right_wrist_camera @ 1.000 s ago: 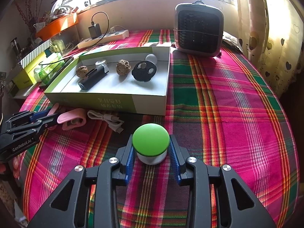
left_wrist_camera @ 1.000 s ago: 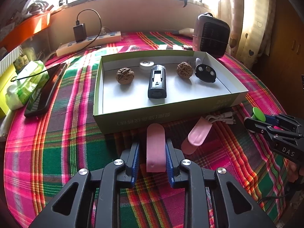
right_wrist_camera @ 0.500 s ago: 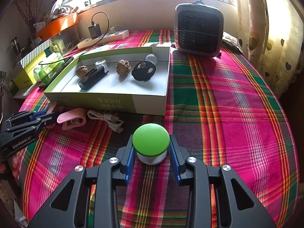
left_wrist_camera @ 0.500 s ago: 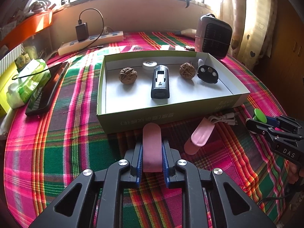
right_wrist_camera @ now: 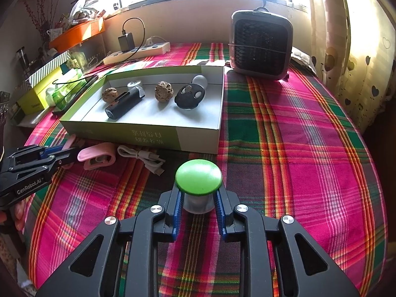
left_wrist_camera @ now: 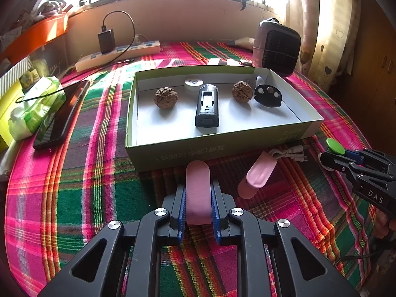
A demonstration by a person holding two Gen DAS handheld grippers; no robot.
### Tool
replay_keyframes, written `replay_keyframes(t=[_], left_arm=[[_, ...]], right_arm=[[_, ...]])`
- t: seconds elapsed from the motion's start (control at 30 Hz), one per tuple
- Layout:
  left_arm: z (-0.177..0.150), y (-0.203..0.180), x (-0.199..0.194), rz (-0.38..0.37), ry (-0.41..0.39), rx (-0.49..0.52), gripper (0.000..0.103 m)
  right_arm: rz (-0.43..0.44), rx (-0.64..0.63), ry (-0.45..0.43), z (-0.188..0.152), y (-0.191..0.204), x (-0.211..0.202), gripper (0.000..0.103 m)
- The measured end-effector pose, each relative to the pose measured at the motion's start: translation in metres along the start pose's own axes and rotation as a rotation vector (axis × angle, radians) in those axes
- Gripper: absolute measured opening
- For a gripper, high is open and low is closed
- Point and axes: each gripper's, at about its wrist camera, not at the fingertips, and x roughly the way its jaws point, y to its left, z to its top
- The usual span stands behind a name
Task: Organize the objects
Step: 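Grasp the pink case with the left gripper while the right gripper grasps the green mushroom object, then lift the pink case and green mushroom object and carry them toward the box lid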
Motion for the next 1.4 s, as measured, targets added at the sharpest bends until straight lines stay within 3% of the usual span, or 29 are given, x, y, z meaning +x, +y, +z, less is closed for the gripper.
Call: replay_keyframes(t=[0.17, 1.4], left_arm=[[0.0, 0.001, -0.001, -0.001, -0.001, -0.003, 0.016], [0.013, 0.001, -0.023, -0.029, -0.047, -0.024, 0.016]], right_arm=[[-0.003, 0.003, -0.006, 0.0, 0.001, -0.001, 0.02], [0.055, 0.033, -0.106, 0.012, 0.004, -0.019, 0.018]])
